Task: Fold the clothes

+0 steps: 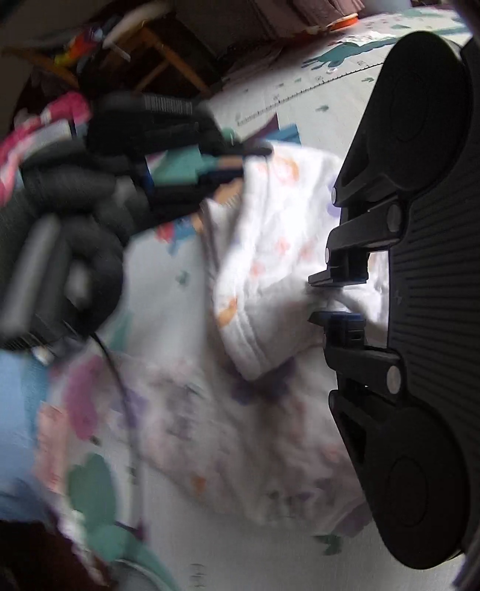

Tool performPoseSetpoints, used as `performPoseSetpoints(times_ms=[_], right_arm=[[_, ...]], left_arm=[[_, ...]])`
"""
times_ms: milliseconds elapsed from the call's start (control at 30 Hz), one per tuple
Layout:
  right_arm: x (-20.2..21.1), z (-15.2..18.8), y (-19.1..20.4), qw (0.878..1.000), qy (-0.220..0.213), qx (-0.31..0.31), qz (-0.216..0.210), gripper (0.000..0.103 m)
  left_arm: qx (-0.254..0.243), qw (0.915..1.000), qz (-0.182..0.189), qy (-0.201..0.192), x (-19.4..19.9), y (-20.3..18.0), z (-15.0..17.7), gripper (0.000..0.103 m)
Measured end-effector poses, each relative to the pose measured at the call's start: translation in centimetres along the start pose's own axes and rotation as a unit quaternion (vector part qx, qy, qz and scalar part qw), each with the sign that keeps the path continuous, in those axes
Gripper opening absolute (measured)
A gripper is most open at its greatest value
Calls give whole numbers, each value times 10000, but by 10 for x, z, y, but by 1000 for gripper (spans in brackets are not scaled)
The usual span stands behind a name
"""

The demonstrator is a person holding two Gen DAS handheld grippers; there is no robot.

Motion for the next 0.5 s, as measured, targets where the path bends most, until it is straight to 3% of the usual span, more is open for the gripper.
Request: performPoseSetpoints(times_ms=[167,233,267,300,333,367,433,500], right_arm=[[27,16,-54,9886,-245,-1402,494,13],[28,36,-85,9744,-114,-2139,687,13],[27,50,-102,9630,17,-2563,827,13],[24,66,-120,9487,202,-3001,973,14],[21,85,-136,9305,411,-3470,1093,17],[17,105,-152,9086,607,-3953,1204,29],[21,135,-169,8746,780,-4571,1415,44],[30,157,-179,8489,835,-4965,1610,47]], left_arm=[[27,9999,-55,104,-15,-16,-15,14],[63,9986,109,514,-41,-36,-29,16],[1,9984,115,557,-49,-46,-38,35],[-77,9983,104,566,-56,-56,-47,62],[-155,9982,93,575,-64,-67,-55,64],[-151,9988,146,451,-62,-74,-63,64],[-297,9979,464,351,-49,-83,-68,65],[-868,9952,429,138,-31,-81,-62,65]])
Point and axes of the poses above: each gripper's, at about its wrist camera, not at the fingertips, and x roughly against the way its jaws point, y to its left, z to its underside, the point moved 3 cm from there along -x, roughly the way its jaws point, and after that the axes turned 8 degrees about x, right-handed, at the moved point
